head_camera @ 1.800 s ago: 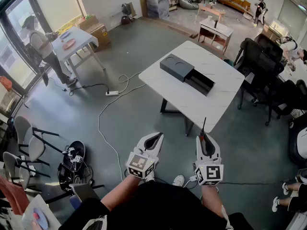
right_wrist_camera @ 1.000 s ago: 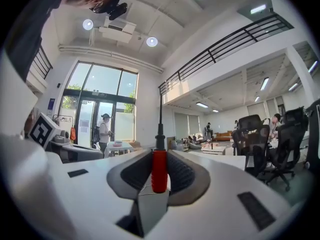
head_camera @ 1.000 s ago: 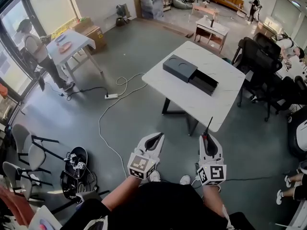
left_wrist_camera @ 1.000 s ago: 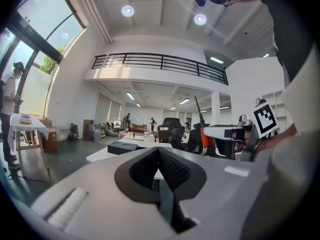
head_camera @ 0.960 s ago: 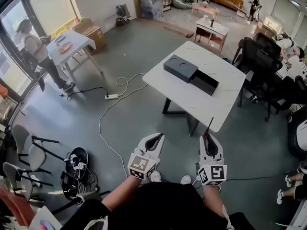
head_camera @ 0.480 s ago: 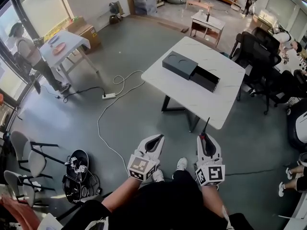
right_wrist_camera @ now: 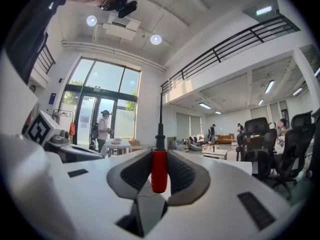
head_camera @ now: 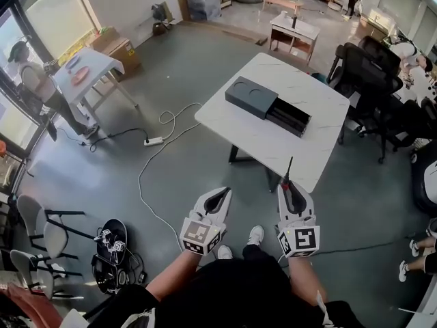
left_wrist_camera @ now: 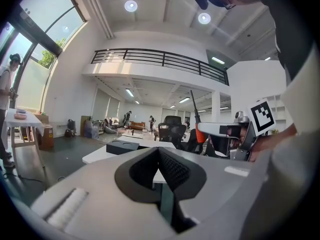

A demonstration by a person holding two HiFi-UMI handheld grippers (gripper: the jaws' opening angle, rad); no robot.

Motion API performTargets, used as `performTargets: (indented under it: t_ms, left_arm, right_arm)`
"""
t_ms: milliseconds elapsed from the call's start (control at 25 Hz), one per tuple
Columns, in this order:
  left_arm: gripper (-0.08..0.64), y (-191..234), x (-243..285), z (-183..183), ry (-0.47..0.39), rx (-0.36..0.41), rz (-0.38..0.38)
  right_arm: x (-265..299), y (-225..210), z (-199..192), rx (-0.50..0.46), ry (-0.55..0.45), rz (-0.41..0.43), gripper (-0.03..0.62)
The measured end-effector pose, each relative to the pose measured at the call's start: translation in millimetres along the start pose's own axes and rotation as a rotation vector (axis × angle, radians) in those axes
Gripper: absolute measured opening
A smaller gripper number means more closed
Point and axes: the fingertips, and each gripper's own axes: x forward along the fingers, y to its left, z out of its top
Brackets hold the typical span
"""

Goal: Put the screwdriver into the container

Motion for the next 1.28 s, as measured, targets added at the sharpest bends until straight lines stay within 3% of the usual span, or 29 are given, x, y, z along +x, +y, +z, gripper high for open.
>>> performTargets:
  t_ms: [800,920,1280]
  left_arm:
    - [0.009,12,96,22,0.010,0.025,0.105]
    - [0.009,24,104,29,0.002,0.026,0.142]
    - [0.009,58,132,35,0.006,0.022,0.146]
  right_arm:
    - [59,-91,-6,0.023,-0.016,0.090,0.092]
    - [66,-104,-5,0.030,-0.025,0.089,0.092]
    - [94,-128,-14,0.072,-0.008,0.054,0.092]
